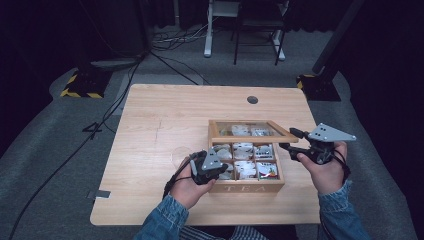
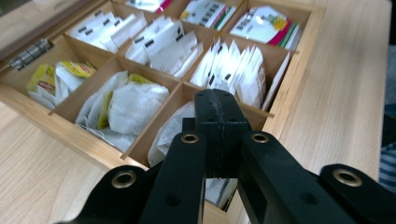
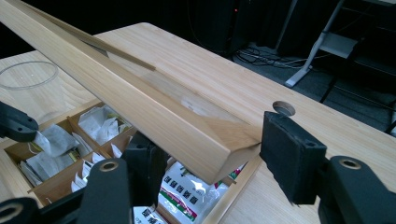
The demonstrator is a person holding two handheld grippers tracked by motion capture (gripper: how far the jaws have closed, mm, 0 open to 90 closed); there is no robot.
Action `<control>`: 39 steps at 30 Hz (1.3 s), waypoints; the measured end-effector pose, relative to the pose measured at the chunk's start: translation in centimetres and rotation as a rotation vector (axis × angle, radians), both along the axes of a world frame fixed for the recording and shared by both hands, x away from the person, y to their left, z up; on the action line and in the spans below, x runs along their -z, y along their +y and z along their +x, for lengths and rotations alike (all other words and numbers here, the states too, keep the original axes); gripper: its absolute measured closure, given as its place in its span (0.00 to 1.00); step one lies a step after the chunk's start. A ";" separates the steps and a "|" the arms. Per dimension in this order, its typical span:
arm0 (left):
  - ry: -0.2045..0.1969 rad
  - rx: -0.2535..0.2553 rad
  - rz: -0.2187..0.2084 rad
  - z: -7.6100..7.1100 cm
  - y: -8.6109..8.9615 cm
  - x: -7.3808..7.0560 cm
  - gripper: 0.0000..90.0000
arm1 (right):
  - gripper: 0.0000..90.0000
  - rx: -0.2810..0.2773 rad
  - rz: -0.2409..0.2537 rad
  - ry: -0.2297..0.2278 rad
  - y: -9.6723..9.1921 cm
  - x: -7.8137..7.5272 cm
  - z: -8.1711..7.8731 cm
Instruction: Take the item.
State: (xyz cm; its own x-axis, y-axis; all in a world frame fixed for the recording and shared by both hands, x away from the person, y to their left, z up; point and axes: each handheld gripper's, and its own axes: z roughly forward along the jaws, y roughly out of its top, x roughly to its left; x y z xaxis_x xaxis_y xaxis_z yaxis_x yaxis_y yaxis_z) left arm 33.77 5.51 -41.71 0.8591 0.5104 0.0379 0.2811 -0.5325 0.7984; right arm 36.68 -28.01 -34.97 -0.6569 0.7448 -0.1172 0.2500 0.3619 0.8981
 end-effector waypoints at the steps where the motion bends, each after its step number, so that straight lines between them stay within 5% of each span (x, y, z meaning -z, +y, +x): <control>1: -0.002 -0.003 -0.010 -0.1 0.1 -0.2 1.00 | 0.47 0.000 0.000 0.000 0.0 0.0 0.0; 13: -0.013 -0.014 -0.061 -0.4 1.3 -1.6 1.00 | 0.47 0.000 0.002 0.001 0.0 0.0 0.0; 20: 0.006 -0.027 -0.067 -0.4 2.6 -2.3 1.00 | 0.47 -0.001 0.005 0.004 0.0 0.0 0.0; 39: -0.023 -0.094 -0.087 -0.4 6.6 -4.2 1.00 | 0.47 -0.004 0.008 0.007 -0.1 0.1 0.1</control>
